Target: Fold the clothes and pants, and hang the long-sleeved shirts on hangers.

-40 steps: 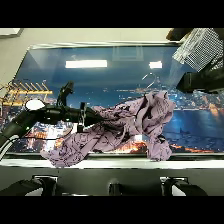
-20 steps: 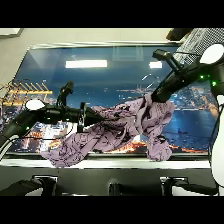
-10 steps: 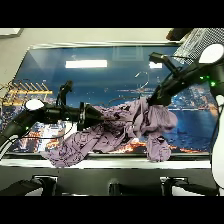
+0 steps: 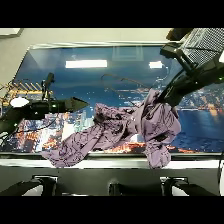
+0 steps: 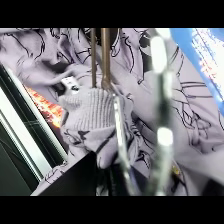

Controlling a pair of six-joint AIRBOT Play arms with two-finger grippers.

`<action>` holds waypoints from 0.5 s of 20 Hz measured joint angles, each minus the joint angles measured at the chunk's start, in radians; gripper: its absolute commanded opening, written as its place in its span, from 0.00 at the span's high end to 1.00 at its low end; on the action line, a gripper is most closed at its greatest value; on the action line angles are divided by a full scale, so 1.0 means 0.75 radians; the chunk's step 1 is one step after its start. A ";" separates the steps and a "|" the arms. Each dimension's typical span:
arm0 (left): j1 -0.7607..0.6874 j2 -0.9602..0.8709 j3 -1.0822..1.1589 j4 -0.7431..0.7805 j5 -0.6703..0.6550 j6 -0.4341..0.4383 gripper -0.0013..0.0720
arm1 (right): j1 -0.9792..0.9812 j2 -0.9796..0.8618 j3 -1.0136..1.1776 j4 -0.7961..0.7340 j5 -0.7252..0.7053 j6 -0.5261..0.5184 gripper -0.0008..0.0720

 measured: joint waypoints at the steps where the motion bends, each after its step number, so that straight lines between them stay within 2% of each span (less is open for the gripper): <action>1: -0.012 0.001 -0.002 0.009 0.006 -0.060 0.28 | 0.000 0.007 0.000 -0.005 -0.001 0.015 0.94; 3: -0.109 0.006 -0.003 0.034 0.061 -0.176 0.28 | 0.000 0.014 0.000 -0.010 0.001 0.042 0.94; 5: -0.306 0.007 -0.003 0.082 0.221 -0.298 0.28 | 0.000 0.019 0.000 -0.017 0.002 0.070 0.94; 6: -0.421 0.008 -0.003 0.102 0.322 -0.349 0.28 | 0.000 0.020 0.000 -0.022 0.002 0.082 0.94; 10: -0.893 -0.017 -0.002 0.212 0.908 -0.565 0.28 | 0.000 0.022 0.000 -0.035 0.005 0.114 0.94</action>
